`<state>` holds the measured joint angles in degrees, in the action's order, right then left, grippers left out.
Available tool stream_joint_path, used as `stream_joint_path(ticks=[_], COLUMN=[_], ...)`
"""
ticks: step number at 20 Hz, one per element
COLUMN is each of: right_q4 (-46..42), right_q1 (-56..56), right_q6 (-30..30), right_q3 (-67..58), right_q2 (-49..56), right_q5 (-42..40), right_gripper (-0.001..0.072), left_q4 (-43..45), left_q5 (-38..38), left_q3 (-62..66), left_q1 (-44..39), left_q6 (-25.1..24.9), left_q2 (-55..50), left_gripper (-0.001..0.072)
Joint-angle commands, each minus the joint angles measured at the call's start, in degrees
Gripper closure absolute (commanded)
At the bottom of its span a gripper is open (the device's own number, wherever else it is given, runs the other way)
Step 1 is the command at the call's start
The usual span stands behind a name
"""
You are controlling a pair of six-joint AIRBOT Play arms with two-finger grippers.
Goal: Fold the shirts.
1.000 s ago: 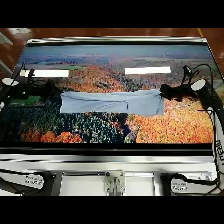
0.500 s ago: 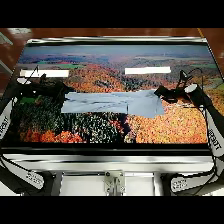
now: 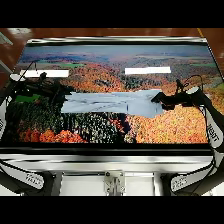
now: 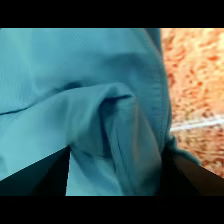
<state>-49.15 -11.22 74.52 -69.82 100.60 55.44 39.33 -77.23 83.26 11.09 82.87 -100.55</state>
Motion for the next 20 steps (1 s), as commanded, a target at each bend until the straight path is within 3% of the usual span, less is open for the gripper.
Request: stream_joint_path(ticks=[1,2,3,5,6,8,10,13,16,20], right_q4=[1.7,1.8,1.8,1.7,1.4,1.4,1.0,0.7,0.4,-0.3], right_q1=[2.2,2.4,2.3,2.0,2.0,2.0,2.0,2.0,2.0,2.1], right_q6=[-0.5,-0.5,-0.7,-1.4,-1.4,-0.4,1.1,4.3,8.0,13.5], right_q3=[0.0,-0.4,-1.2,-3.2,-3.9,-4.4,-4.4,-4.4,-4.4,-4.4], right_q2=[2.2,1.8,1.0,-2.3,-5.0,-11.4,-18.2,-27.8,-35.8,-42.7], right_q5=[4.0,4.4,5.5,9.0,10.4,12.8,17.3,24.2,29.4,32.1], right_gripper=[0.0285,0.059,0.0647,0.0646,0.0646,0.0646,0.0646,0.0646,0.0646,0.0646], left_q4=[-0.9,-1.6,-2.6,-4.5,-5.0,-5.4,-6.2,-9.2,-16.9,-27.6], left_q5=[-0.3,0.5,1.9,7.1,11.1,19.9,26.4,30.0,34.7,34.6], left_q3=[0.0,0.0,0.0,0.0,0.0,0.0,0.0,0.0,0.0,2.6], left_q1=[-3.4,-5.0,-6.7,-11.6,-15.0,-22.5,-29.8,-37.9,-45.0,-51.9], left_q6=[-1.9,-2.9,-3.6,-5.6,-6.4,-6.3,-6.3,-6.3,-6.3,-6.5], left_q2=[2.1,2.3,2.3,2.1,1.9,0.7,-1.3,-4.4,-8.0,-13.6], left_gripper=[0.0221,0.0223,0.028,0.0551,0.0614,0.0667,0.0667,0.0667,0.0668,0.0668])
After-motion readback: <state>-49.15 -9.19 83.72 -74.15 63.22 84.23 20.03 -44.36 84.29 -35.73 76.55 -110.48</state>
